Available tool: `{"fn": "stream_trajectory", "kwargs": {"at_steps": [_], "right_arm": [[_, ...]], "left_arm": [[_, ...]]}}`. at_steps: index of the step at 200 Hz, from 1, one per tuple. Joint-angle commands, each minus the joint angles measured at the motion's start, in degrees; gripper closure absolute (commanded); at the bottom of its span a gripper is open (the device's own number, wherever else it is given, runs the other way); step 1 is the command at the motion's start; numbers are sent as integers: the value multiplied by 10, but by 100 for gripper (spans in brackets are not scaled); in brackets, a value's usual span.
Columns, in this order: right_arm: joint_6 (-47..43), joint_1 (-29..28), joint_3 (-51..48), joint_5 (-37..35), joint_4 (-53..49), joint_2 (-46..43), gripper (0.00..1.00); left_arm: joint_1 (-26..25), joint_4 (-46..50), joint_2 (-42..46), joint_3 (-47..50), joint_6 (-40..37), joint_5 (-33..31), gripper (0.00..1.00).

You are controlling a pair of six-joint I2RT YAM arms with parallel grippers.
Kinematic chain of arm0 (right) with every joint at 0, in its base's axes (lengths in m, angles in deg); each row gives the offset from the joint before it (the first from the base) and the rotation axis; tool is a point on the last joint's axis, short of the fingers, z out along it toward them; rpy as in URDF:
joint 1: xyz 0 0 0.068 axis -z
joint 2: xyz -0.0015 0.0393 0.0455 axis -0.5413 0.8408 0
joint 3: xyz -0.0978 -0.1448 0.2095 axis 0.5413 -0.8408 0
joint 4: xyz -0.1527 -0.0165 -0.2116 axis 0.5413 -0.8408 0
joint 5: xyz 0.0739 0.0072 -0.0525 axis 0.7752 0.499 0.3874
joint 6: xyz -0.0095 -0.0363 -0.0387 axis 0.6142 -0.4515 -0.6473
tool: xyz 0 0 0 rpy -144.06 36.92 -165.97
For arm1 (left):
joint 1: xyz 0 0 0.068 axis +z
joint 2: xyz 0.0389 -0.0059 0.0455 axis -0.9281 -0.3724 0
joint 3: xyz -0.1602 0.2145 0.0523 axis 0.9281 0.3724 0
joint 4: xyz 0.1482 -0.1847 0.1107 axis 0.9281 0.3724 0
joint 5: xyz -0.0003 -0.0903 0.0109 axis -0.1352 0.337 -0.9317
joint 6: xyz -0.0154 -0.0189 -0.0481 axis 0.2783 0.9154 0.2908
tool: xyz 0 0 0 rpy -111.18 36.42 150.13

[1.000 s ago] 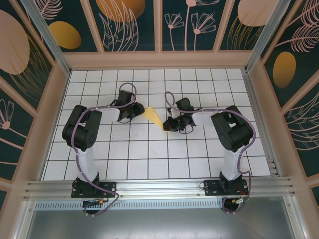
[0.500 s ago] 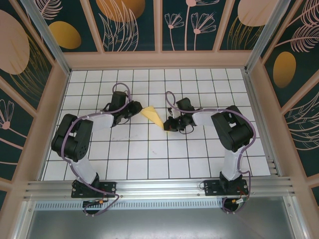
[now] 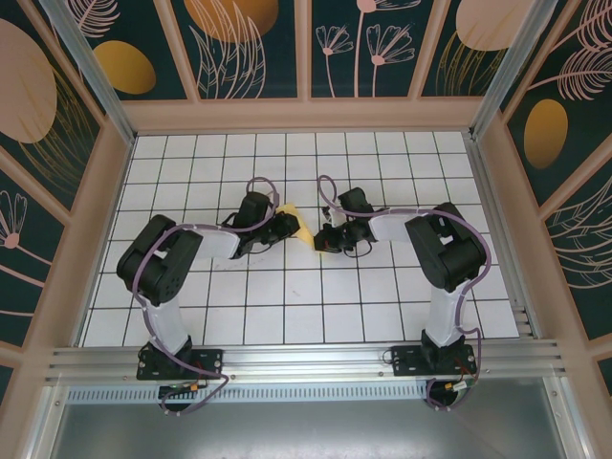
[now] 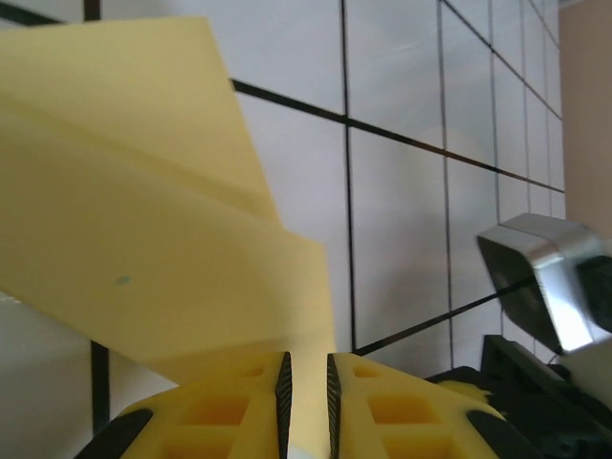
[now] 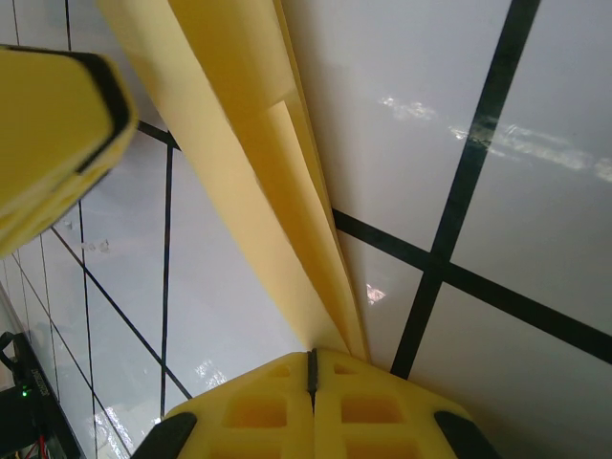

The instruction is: Fold a paper plane with a square sheet of paper (pick it up from the middle)

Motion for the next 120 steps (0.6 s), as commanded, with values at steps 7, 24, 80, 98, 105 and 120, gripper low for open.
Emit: {"fn": "stream_trajectory", "kwargs": {"at_steps": [7, 24, 80, 98, 105, 120], "right_arm": [[1, 7, -12, -30, -59, 28, 96], [1, 7, -13, -30, -60, 29, 96], [1, 6, -13, -34, -61, 32, 96], [0, 7, -13, -34, -61, 32, 96], [2, 6, -14, -34, -60, 32, 96], [2, 7, -14, -34, -59, 34, 96]], "left_arm": [[-9, -14, -31, -25, 9, 16, 81], [-13, -13, -42, -31, 8, 26, 81], [-32, 2, -37, -40, 4, 42, 81], [-38, 11, -34, -38, 5, 38, 81], [-39, 12, -35, -36, 8, 35, 81], [-43, 15, -41, -34, 12, 30, 81]]}}
